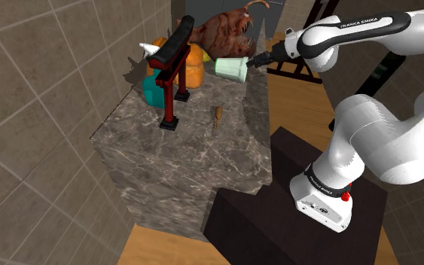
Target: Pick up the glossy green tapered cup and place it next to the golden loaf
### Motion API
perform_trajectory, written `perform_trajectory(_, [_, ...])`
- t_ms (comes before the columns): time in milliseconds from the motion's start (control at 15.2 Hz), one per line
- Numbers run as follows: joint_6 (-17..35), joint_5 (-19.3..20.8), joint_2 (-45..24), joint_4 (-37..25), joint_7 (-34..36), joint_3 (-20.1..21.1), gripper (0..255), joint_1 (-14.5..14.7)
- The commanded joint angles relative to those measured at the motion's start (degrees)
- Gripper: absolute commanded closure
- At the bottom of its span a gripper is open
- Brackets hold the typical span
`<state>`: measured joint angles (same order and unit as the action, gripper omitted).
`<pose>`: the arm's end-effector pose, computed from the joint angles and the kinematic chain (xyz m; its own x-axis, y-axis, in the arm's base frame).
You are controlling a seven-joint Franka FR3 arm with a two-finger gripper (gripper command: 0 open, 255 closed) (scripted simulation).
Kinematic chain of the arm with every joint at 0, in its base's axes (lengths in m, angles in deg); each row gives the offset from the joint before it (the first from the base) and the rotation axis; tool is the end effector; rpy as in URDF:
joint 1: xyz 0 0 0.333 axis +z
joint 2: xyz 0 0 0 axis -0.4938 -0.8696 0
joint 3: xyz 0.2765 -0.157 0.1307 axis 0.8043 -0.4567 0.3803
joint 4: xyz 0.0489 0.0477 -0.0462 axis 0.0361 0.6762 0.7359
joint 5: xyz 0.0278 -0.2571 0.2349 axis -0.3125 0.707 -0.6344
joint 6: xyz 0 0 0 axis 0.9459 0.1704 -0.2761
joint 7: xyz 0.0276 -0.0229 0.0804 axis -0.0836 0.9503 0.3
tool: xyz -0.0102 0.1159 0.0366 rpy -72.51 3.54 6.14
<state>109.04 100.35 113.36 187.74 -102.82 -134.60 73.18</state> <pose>0.3364 -0.2646 0.3782 0.7219 -0.2184 0.6567 0.0253 -0.9399 -0.3404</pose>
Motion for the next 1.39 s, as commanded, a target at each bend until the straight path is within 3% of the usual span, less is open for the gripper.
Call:
perform_trajectory(0, [0.40, 0.13, 2.77, -0.73, -2.72, -4.10, 0, 2.60])
perform_trajectory(396, [5.52, -0.52, 1.42, -2.63, -2.94, -10.55, 0, 11.87])
perform_trajectory(924, [5.50, -0.50, 1.42, -2.63, -2.94, -10.54, 0, 11.85])
perform_trajectory(990, [5.50, -0.50, 1.42, -2.63, -2.94, -10.54, 255, 11.85])
perform_trajectory(1320, [5.51, -0.50, 1.42, -2.63, -2.94, -10.54, 255, 11.85])
